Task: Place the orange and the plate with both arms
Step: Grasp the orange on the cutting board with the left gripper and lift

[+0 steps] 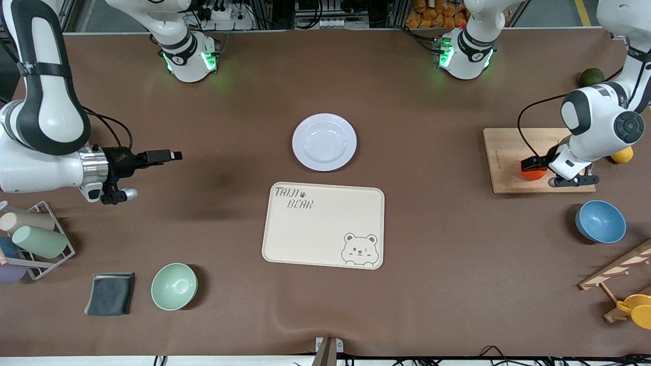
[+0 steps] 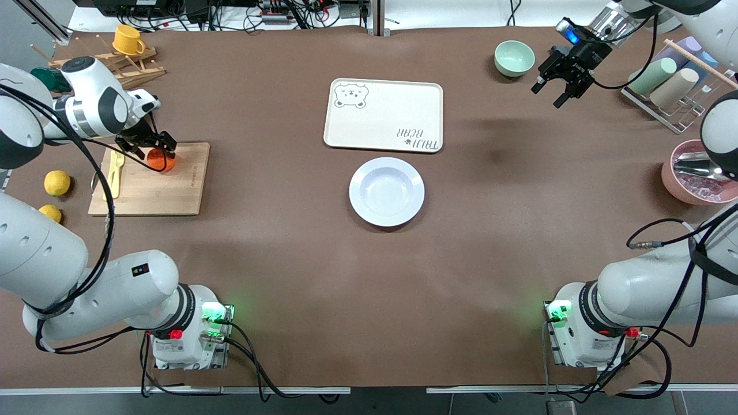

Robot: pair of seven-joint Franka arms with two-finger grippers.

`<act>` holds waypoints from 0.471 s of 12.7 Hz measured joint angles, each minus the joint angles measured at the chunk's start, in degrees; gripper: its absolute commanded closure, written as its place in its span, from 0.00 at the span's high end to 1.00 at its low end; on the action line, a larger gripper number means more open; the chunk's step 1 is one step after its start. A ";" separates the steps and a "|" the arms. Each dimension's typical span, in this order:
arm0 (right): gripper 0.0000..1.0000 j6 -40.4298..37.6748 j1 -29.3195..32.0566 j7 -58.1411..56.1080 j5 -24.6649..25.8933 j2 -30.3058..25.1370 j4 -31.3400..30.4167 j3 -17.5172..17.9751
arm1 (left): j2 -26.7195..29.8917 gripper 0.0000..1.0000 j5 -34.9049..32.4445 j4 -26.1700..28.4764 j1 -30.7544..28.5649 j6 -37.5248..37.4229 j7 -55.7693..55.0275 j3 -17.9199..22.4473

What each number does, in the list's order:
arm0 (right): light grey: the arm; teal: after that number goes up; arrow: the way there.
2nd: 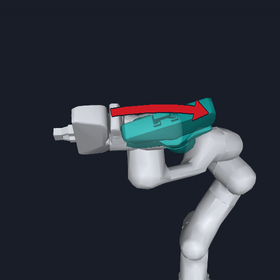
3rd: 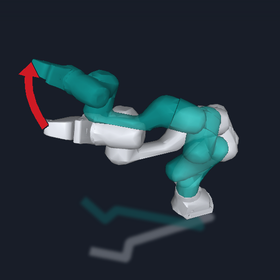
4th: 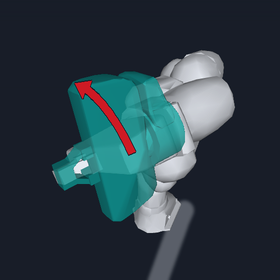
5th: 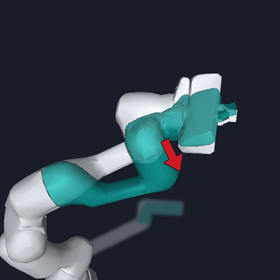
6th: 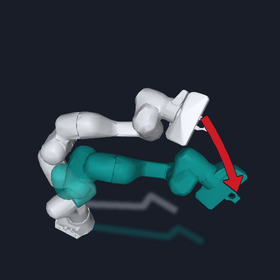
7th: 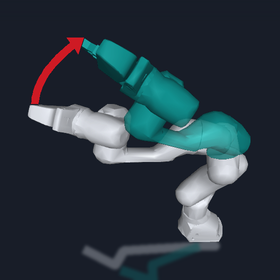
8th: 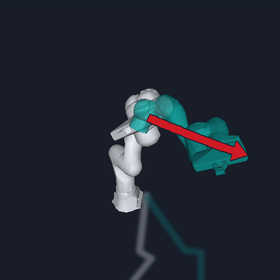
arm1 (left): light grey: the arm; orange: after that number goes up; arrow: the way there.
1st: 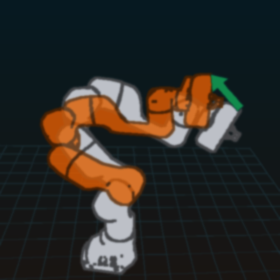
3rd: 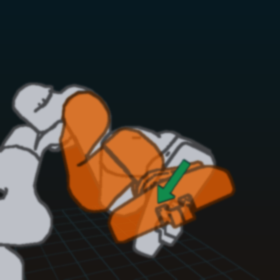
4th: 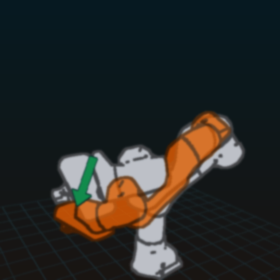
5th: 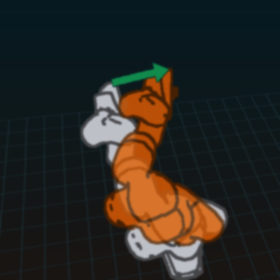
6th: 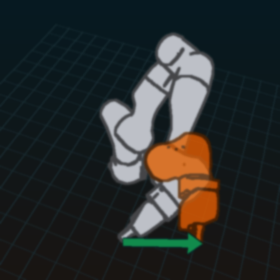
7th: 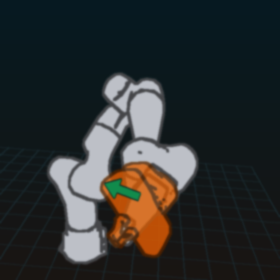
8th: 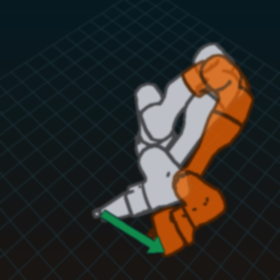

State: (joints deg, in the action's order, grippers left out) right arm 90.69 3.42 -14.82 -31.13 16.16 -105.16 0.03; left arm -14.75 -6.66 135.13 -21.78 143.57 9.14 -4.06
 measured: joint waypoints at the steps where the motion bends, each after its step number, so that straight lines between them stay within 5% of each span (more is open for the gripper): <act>1: 1.00 0.81 -0.02 -0.32 -0.72 0.56 -0.44 0.05 | -0.31 0.73 0.00 0.00 0.00 0.00 -0.01 0.00; 3: 1.00 2.62 -0.03 -2.98 -3.35 1.29 -2.37 0.09 | -0.66 0.51 0.00 -0.01 0.00 0.00 -0.02 -0.02; 5: 1.00 3.82 -0.10 -4.79 -4.46 1.69 -3.51 0.12 | -0.60 0.16 0.00 -0.09 0.01 -0.02 -0.01 -0.07; 6: 1.00 4.00 -0.16 -4.90 -4.95 1.91 -3.68 0.15 | -0.57 0.10 0.00 -0.21 0.02 0.02 0.00 -0.22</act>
State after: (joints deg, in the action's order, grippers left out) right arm 94.69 3.26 -19.72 -36.08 18.07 -108.84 0.18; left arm -15.32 -6.66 134.92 -21.76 143.59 9.13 -4.29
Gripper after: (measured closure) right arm 0.000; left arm 0.264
